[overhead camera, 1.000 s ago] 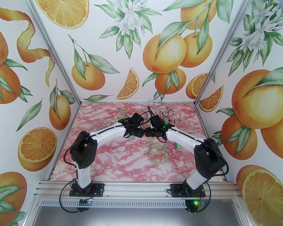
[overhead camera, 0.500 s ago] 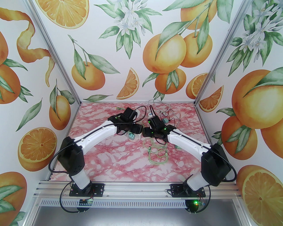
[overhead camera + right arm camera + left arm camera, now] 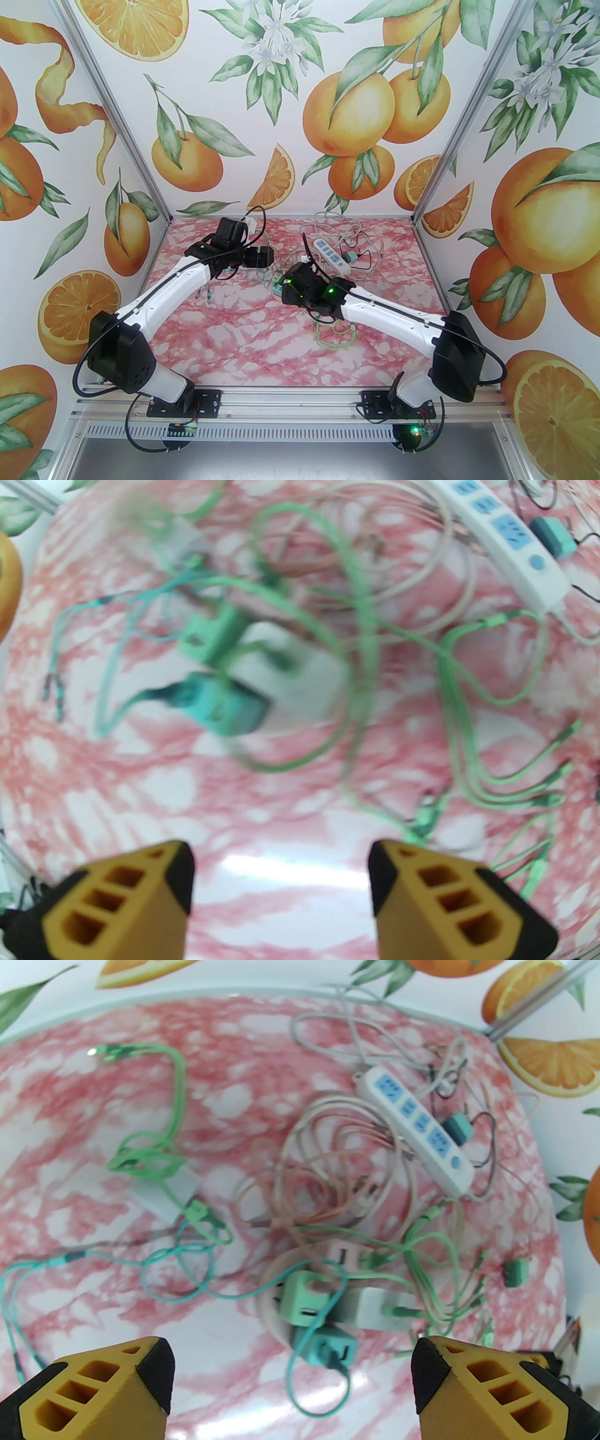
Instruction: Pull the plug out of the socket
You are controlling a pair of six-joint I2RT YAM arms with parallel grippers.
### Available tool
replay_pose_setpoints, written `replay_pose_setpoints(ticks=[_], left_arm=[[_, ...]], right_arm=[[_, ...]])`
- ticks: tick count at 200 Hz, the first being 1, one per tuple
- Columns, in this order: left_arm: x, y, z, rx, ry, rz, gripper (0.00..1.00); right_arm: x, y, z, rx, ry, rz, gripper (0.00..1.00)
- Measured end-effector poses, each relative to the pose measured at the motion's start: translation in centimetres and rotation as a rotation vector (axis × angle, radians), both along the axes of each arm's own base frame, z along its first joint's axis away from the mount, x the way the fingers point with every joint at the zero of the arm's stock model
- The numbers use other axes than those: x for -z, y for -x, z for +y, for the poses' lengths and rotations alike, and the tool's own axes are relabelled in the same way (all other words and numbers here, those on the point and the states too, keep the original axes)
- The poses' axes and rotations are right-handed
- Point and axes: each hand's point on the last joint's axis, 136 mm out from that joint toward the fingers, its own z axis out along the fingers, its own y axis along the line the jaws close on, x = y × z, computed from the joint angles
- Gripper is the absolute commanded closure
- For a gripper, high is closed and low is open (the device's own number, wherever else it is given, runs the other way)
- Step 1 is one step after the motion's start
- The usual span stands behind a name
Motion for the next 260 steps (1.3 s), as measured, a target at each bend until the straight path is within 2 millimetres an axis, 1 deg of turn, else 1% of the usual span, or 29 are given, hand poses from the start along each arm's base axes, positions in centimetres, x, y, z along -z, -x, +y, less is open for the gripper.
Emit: replay_pose_setpoints(ticks=[18, 36, 63, 87, 101, 151, 186, 221, 240, 260], left_arm=[[0.5, 0.4, 1.3, -0.026, 0.002, 0.013, 0.10], [0.6, 0.6, 2.1, -0.047, 0.008, 0.017, 0.10], [0.1, 0.9, 2.4, -0.051, 0.026, 0.010, 0.10], [-0.1, 1.1, 2.4, -0.047, 0.035, 0.007, 0.10], [-0.3, 1.2, 2.4, -0.047, 0.038, 0.005, 0.10], [-0.4, 1.3, 2.7, -0.051, 0.042, 0.002, 0.10], [-0.4, 1.3, 2.7, -0.053, 0.042, 0.001, 0.10], [-0.5, 1.2, 2.8, -0.054, 0.042, 0.000, 0.10], [-0.5, 1.2, 2.8, -0.054, 0.042, 0.000, 0.09], [-0.5, 1.2, 2.8, -0.054, 0.043, 0.000, 0.09]], right_arm=[[0.5, 0.0, 1.8, 0.000, -0.013, 0.013, 0.39], [1.8, -0.4, 2.5, 0.013, -0.002, 0.033, 0.39], [3.5, -1.2, 3.4, 0.026, 0.025, 0.052, 0.37], [4.0, -2.5, 4.1, 0.045, 0.045, 0.039, 0.37], [4.1, -3.2, 3.7, 0.065, 0.058, 0.032, 0.37], [4.5, -5.9, 0.2, 0.162, 0.094, 0.037, 0.36], [4.6, -7.2, -1.4, 0.209, 0.095, 0.043, 0.33], [5.0, -7.7, -2.0, 0.227, 0.101, 0.055, 0.33], [5.8, -8.2, -1.7, 0.236, 0.103, 0.076, 0.33], [5.7, -8.8, -1.2, 0.241, 0.091, 0.078, 0.29]])
